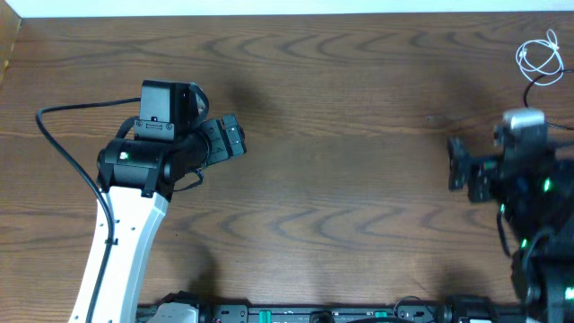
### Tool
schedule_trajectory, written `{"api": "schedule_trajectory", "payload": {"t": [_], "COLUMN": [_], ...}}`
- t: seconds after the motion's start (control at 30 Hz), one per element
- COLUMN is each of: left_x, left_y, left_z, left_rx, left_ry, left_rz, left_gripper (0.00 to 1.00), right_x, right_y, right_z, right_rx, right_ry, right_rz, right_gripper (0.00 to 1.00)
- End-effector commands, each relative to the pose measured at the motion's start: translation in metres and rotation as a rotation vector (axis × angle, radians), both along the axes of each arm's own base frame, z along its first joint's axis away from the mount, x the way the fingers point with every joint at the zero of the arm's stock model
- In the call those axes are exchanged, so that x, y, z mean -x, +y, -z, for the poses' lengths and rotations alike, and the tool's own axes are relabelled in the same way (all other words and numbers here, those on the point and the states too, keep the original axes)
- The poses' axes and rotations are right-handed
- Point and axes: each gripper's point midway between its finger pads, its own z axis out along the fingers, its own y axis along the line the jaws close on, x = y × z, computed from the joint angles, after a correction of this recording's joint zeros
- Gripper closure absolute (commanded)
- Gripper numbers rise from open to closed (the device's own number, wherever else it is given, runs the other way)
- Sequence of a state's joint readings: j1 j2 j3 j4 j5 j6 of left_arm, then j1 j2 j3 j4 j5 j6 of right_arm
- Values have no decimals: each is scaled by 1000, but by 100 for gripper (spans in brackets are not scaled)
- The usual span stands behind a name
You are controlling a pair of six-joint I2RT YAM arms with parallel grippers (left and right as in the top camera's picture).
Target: Untangle cables
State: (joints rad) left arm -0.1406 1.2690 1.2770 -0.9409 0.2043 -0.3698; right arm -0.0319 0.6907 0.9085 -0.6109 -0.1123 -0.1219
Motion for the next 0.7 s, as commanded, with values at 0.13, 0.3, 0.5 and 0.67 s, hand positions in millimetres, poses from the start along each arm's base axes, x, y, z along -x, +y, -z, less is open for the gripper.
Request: {"api": "schedule_trajectory", "payload": {"t": [0.13,0.3,0.5,0.67], "left_x": [0,0,0,0], "left_y": [0,0,0,0], "left_z": [1,1,1,1], "left_rx": [-5,-5,-5,-5], "left_ry": [5,5,6,6], "left_rz": [-2,-2,-2,-2], "left_gripper": [2,2,2,2], "right_x": [15,16,20,20], "right_y": [-14,-12,-7,-7], "right_z": [38,59,92,112], "right_rx": [22,-75,-83,-105], "right_ry": [-213,-349,-417,-416], "right_rz": [80,95,75,78], "right_gripper": [1,1,1,1]}}
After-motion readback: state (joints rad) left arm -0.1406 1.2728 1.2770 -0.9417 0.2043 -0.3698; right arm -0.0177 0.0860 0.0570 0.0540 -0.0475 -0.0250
